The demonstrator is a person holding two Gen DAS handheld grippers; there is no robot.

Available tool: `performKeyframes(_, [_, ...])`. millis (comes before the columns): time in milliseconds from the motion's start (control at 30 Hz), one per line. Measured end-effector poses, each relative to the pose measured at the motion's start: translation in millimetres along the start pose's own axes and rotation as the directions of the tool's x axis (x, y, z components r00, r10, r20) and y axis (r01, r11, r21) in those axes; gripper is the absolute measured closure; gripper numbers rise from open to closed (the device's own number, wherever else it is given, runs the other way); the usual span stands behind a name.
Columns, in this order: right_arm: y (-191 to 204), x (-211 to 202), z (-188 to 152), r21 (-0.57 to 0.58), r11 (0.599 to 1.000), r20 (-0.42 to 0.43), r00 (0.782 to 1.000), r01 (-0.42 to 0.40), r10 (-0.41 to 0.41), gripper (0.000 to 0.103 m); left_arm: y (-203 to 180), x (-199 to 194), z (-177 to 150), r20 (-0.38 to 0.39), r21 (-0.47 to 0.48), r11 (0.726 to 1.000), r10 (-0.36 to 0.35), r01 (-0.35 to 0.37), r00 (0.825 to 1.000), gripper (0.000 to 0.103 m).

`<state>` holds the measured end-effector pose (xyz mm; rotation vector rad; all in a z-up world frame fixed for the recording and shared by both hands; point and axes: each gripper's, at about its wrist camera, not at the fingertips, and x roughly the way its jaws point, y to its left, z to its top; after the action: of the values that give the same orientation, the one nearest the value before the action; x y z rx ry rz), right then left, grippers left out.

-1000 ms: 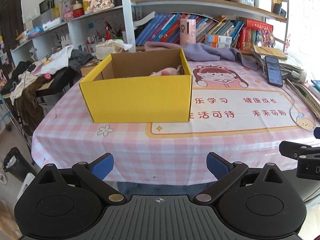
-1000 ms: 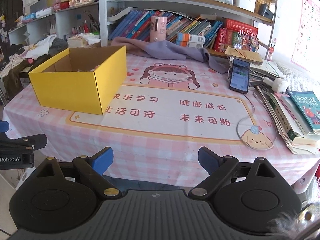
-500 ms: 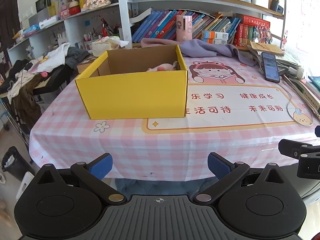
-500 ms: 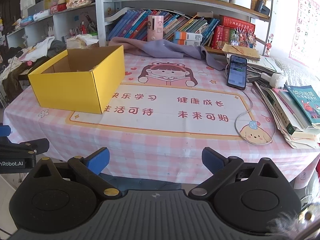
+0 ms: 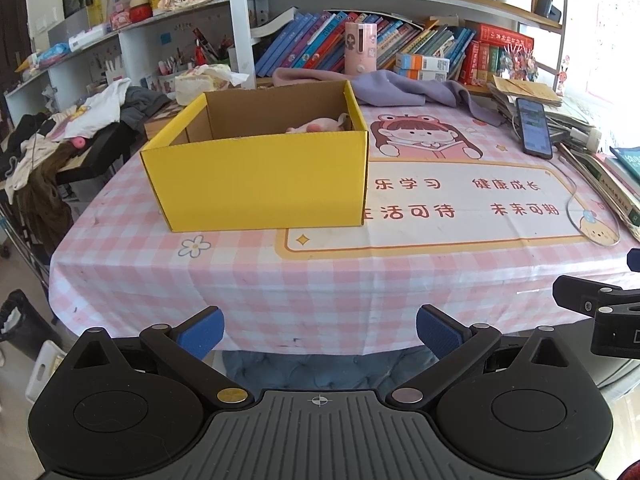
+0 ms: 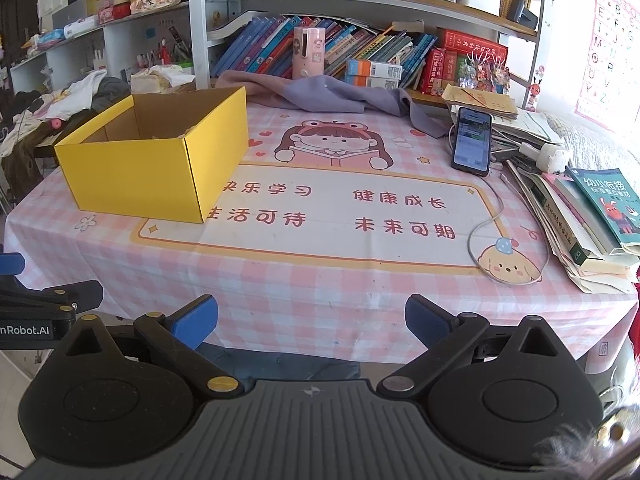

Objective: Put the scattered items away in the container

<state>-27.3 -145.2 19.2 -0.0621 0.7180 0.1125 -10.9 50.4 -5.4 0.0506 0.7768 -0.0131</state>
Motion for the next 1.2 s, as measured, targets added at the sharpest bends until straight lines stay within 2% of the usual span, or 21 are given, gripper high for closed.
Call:
performKeyframes(1033, [0.5, 4.7, -1.6, -0.013, 1.0, -0.014, 1.0, -0.016, 0.016, 0.002, -3.5, 3.2, -2.3, -0.032, -0.014, 1.0, -0.011, 0.011, 0.999, 0.0])
performKeyframes(1200, [1.1, 4.7, -1.4, -0.013, 1.0, -0.014, 1.0, -0.016, 0.016, 0.002, -4.2, 4.6, -2.5, -0.037, -0.018, 0.999, -0.032, 0.031, 0.999, 0.0])
